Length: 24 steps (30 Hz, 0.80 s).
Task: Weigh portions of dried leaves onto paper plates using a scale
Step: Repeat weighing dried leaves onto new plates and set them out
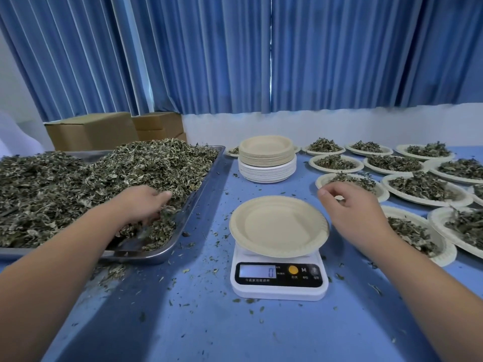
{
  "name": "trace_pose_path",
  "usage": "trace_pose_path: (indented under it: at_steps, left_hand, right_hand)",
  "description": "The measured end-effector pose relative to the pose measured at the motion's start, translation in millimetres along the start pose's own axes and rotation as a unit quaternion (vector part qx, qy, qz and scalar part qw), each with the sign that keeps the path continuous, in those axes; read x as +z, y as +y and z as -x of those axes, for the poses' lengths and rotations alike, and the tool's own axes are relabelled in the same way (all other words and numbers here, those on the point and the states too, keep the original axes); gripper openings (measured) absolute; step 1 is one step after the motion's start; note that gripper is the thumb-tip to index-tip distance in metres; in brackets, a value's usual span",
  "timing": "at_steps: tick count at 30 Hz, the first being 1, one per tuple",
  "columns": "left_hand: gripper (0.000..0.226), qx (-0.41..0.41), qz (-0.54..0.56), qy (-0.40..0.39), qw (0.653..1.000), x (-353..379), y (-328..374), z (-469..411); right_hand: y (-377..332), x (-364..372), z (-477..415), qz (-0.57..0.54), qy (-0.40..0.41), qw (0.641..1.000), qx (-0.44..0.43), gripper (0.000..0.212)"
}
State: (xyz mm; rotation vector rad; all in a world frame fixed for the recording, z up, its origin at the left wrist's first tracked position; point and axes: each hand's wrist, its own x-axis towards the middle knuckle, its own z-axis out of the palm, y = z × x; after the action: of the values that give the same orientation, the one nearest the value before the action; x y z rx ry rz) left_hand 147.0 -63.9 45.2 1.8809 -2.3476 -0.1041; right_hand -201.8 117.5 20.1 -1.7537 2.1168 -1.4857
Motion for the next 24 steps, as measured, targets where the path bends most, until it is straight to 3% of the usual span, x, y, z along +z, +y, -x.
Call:
trace_pose_path:
  at_steps: [3, 6, 8, 11, 14, 15, 17, 20, 24]
  left_hand:
    - [0.066, 0.021, -0.006, 0.043, 0.999, 4, -5, -1]
    - [0.074, 0.024, 0.006, -0.118, 0.993, 15, -8, 8]
    - [0.080, 0.008, 0.009, -0.166, 0.986, 16, -7, 13]
    - [0.089, 0.011, 0.002, -0.067, 0.998, 4, 3, 19]
    - [0.088, 0.033, 0.082, 0.024, 0.996, -2, 10, 29]
    - [0.085, 0.045, 0.094, 0.017, 0.994, 0, 12, 31]
    - [0.083, 0.070, 0.102, -0.072, 0.990, 6, 16, 35]
    - [0.091, 0.035, 0.127, -0.170, 0.977, 8, 25, 41]
    - [0.081, 0.056, 0.108, -0.090, 0.988, -5, 23, 42]
  right_hand:
    - [-1, 1, 0, 0.007, -0.007, 1.000, -0.001, 0.016]
    - [-1, 1, 1, 0.006, -0.004, 1.000, 0.001, 0.017]
    - [-1, 1, 1, 0.005, -0.002, 1.000, 0.004, 0.017]
    - [-1, 0, 1, 0.005, 0.004, 1.000, 0.007, 0.017]
    - [-1, -1, 1, 0.002, 0.005, 1.000, 0.005, 0.019]
    - [-2, -1, 1, 0.004, 0.003, 1.000, 0.005, 0.019]
    - [-2, -1, 2, 0.009, -0.001, 1.000, 0.003, 0.019]
    - [-4, -2, 2, 0.006, -0.002, 1.000, 0.001, 0.019]
    - [-4, -3, 3, 0.000, 0.002, 1.000, 0.002, 0.019]
